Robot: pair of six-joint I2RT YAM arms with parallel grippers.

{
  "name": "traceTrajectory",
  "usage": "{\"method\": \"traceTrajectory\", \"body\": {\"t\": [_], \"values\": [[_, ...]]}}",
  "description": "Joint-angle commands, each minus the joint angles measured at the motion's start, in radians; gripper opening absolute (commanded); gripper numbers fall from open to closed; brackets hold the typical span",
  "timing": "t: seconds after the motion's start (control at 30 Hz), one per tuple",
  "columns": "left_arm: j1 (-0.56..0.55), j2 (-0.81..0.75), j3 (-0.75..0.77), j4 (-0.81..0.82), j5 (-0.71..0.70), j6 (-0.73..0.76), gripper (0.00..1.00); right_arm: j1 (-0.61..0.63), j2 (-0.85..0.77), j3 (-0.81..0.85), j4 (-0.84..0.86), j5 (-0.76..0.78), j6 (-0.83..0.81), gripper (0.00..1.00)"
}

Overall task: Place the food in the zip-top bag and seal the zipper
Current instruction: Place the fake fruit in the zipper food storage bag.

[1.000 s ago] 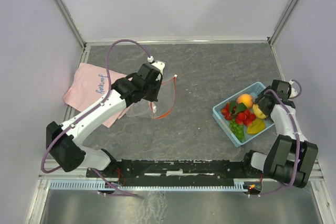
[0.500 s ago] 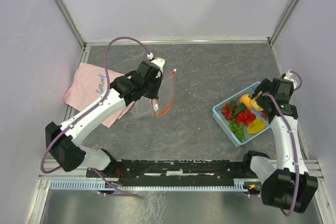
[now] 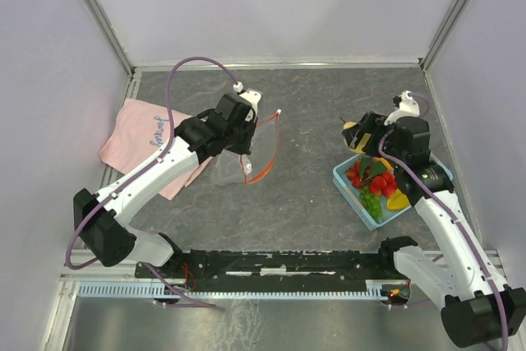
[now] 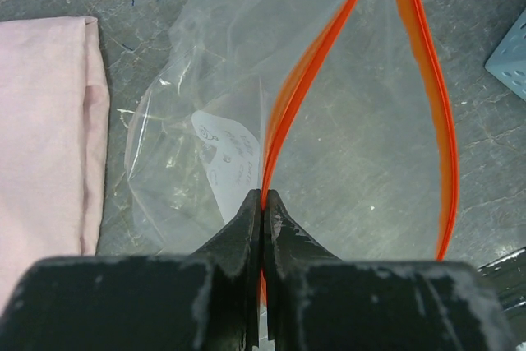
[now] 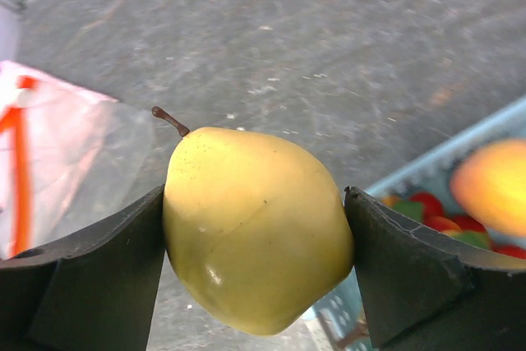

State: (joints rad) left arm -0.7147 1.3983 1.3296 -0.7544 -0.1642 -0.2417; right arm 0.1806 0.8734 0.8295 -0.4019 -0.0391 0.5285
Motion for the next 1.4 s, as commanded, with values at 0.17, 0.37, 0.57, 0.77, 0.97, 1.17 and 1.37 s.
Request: {"method": "traceTrajectory", "body": {"t": [0.17, 0.37, 0.57, 0.77, 0.97, 1.17, 1.37], "values": [[0.003, 0.010, 0.062, 0.022, 0.041, -0.034, 0.03, 0.253, 0.060, 0.024, 0.355, -0.068, 0.020, 0.61], [0.003, 0.010, 0.066, 0.023, 0.045, -0.049, 0.03, 0.430, 0.140, 0.055, 0.509, -0.086, -0.016, 0.62], [0.003, 0.014, 0.066, 0.024, 0.043, -0.075, 0.03, 0.520, 0.186, 0.062, 0.675, -0.132, -0.014, 0.63], [0.004, 0.009, 0.055, 0.045, 0.055, -0.120, 0.03, 0.571, 0.262, 0.047, 0.831, -0.149, 0.041, 0.64], [0.003, -0.024, 0.021, 0.089, 0.070, -0.149, 0.03, 0.587, 0.342, 0.004, 0.922, -0.086, 0.100, 0.64], [0.004, -0.070, 0.005, 0.114, 0.075, -0.160, 0.03, 0.587, 0.409, -0.053, 0.931, 0.005, 0.084, 0.65], [0.004, -0.105, -0.029, 0.155, 0.092, -0.178, 0.03, 0.586, 0.456, -0.074, 0.928, 0.047, 0.119, 0.65]]}}
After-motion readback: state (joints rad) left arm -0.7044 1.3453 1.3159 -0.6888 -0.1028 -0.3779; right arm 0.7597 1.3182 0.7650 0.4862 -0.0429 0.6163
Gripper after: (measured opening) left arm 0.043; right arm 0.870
